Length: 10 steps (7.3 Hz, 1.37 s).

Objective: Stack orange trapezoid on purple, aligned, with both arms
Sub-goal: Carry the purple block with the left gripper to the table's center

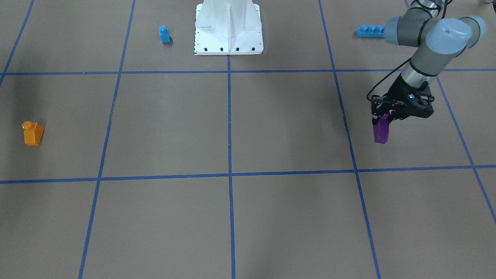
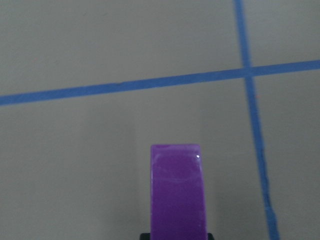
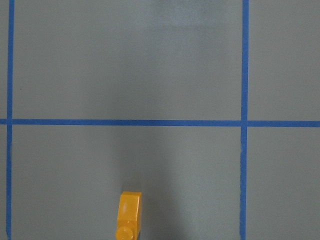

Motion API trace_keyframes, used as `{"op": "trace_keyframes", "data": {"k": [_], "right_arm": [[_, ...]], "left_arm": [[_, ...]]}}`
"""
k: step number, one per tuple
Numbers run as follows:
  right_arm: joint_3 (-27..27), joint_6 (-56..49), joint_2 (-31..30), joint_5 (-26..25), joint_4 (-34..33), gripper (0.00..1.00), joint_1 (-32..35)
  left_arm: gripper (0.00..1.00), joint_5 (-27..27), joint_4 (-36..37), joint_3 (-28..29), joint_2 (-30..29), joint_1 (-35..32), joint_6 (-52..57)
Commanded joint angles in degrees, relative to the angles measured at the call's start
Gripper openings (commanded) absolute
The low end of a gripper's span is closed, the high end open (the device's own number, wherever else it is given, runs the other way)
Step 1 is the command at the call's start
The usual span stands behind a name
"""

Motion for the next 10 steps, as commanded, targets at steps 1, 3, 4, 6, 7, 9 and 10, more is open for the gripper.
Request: {"op": "trace_keyframes", "data": {"k": [1,3,4,6,7,9,10], "right_arm": [[-0.6,0.7,0.9,0.1,0.0,1.00,-0.1],[-0.7,0.7,1.0,0.1,0.0,1.00,-1.0],[-0.7,0.7,1.0,0.1,-0.1,1.00,-1.1],[-0.7,0.7,0.9,1.3,-0.1,1.00,-1.1],[-0.7,1.7,0.9,2.5,-0.1,1.00,-1.1],[-0.7,3.0,0.9,2.5,0.0,1.00,-1.3],[-0.7,3.1,0.9,2.5,0.0,1.00,-1.3]], "left_arm": [[0.00,0.9,3.0,0.8,-9.6,4.4,8.4],[0.00,0.7,7.6,5.0,-22.6,9.0,15.8],[0.00,0.9,9.5,10.6,-30.8,11.1,15.2],[0.00,4.0,14.7,25.0,-45.8,13.5,15.6],[0.00,6.3,14.6,30.0,-49.5,14.7,15.7],[0.00,7.8,15.0,31.0,-49.6,14.8,15.3],[0.00,8.8,15.0,31.8,-49.6,15.2,15.4]]}}
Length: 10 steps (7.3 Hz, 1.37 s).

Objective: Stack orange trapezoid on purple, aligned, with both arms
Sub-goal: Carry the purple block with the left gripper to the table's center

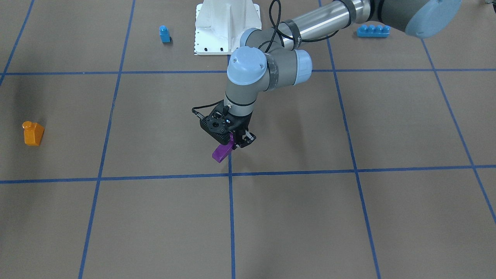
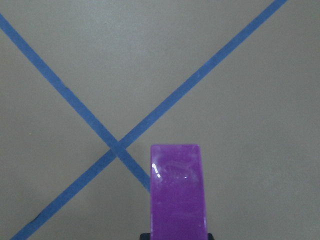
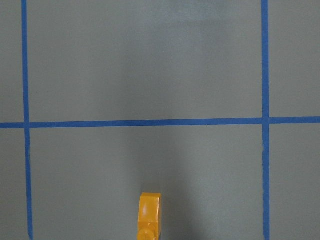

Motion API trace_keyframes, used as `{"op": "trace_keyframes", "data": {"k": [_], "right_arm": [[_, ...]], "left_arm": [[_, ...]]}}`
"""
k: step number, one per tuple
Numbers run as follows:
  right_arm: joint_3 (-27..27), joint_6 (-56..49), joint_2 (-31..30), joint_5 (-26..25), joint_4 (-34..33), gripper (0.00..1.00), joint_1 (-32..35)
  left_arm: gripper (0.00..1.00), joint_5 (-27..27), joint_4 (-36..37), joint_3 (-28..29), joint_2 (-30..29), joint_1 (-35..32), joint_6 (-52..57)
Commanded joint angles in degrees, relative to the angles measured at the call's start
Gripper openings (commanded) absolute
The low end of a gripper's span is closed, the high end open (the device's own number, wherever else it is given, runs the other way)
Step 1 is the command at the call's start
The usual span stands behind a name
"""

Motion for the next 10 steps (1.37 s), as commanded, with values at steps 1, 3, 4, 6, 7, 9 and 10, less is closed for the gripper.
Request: {"op": "trace_keyframes", "data": {"k": [1,3,4,6,7,9,10], "right_arm": [[0.1,0.4,0.0,0.2,0.0,1.00,-0.1],[0.1,0.4,0.0,0.3,0.0,1.00,-0.1],[0.0,0.4,0.0,0.3,0.0,1.00,-0.1],[0.1,0.4,0.0,0.3,0.0,1.00,-0.1],[0.2,0.4,0.0,0.3,0.0,1.00,-0.1],[0.7,0.4,0.1,0.3,0.1,1.00,-0.4],[0.8,0.9,0.0,0.0,0.1,1.00,-1.5]], "left_arm": [[0.00,1.4,0.2,2.1,-0.4,1.0,0.2],[0.00,1.5,0.1,3.1,-0.4,1.6,0.6],[0.08,1.6,0.2,3.2,-0.4,1.7,0.6],[0.89,2.7,0.2,3.2,-0.5,1.8,-0.2],[1.00,2.9,0.1,3.2,-0.5,1.8,-0.3],[1.00,3.5,0.3,2.6,-0.7,1.5,-0.2],[1.00,3.1,0.4,1.8,-1.0,0.1,-0.4]]}}
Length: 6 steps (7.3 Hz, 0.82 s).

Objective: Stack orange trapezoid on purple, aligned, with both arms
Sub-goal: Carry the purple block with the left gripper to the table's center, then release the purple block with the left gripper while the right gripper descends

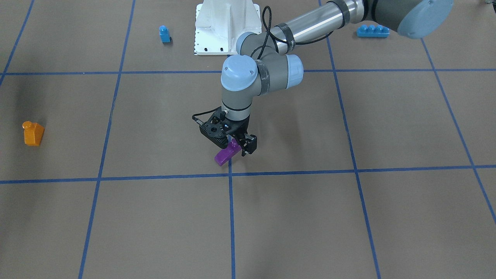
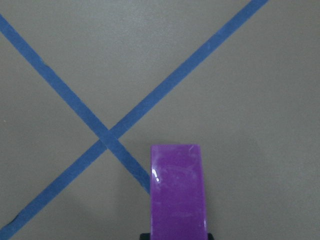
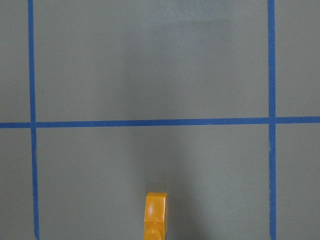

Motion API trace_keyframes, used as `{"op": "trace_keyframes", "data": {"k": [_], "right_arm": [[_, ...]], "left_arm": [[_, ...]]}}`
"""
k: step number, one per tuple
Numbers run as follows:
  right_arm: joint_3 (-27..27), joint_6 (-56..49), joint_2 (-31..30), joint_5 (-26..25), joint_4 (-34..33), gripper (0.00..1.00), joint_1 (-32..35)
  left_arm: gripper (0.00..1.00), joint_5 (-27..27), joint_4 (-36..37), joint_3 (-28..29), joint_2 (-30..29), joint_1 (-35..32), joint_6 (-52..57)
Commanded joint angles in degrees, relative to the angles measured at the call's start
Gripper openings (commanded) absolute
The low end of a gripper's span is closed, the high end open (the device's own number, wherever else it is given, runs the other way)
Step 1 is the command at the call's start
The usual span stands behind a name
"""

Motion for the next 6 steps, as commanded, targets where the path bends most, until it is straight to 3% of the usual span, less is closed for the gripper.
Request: {"op": "trace_keyframes", "data": {"k": [1,2,3,4,5,6], "right_arm": [[0.2,2.5,-0.1,-1.0,0.2,1.00,-2.5],[0.6,4.0,-1.3,-3.1,3.4,1.00,-4.3],[1.3,10.6,-5.2,-5.6,12.0,1.00,-6.8],[1.1,19.8,-9.8,-8.6,25.4,1.00,-10.9],[0.6,26.7,-12.4,-11.2,32.3,1.00,-15.9],[0.0,27.6,-12.8,-12.5,33.0,1.00,-18.9]], "left_arm": [[1.00,-4.5,1.0,-1.8,-0.6,-3.9,-0.8],[1.00,-10.2,6.4,-5.1,-0.6,-7.6,-1.1],[1.00,-11.0,13.3,-10.9,-0.3,-9.0,-1.1],[1.00,-11.0,18.2,-15.1,0.2,-9.7,-1.1],[1.00,-11.0,19.2,-16.3,0.6,-9.9,-1.1],[1.00,-11.0,19.2,-16.4,1.2,-9.9,-1.2]]}}
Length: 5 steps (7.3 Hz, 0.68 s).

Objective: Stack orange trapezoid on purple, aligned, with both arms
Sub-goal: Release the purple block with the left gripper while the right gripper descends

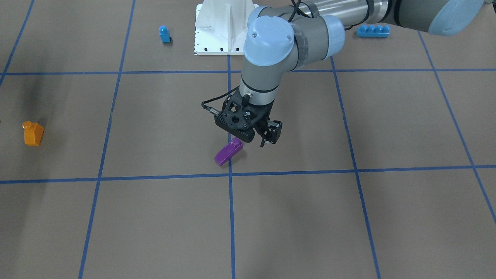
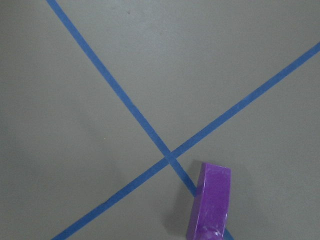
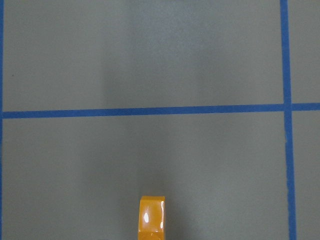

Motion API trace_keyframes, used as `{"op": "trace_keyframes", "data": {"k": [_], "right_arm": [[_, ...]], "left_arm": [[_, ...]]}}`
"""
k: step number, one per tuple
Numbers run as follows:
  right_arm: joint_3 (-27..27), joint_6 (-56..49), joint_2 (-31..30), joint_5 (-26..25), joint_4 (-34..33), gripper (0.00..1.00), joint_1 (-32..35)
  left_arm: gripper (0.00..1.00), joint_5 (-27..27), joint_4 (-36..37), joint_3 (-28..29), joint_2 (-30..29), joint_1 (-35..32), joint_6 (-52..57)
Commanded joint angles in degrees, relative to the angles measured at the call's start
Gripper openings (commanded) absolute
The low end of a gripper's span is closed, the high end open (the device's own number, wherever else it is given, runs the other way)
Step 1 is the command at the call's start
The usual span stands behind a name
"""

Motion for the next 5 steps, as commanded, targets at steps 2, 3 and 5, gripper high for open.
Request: {"op": "trace_keyframes", "data": {"k": [2,3,5], "right_arm": [[-2.6,5.6,-1.2,-4.2,4.7,1.00,-8.0],[-3.8,5.6,-0.9,-4.9,4.7,1.00,-9.2],[-6.0,5.6,1.3,-5.1,4.6,1.00,-10.7]], "left_arm": [[1.00,0.1,1.2,-1.2,1.0,-0.3,-0.1],[1.00,0.1,1.2,-1.2,1.1,-0.2,-0.1],[1.00,0.2,1.2,-1.2,1.1,-0.3,-0.1]]}}
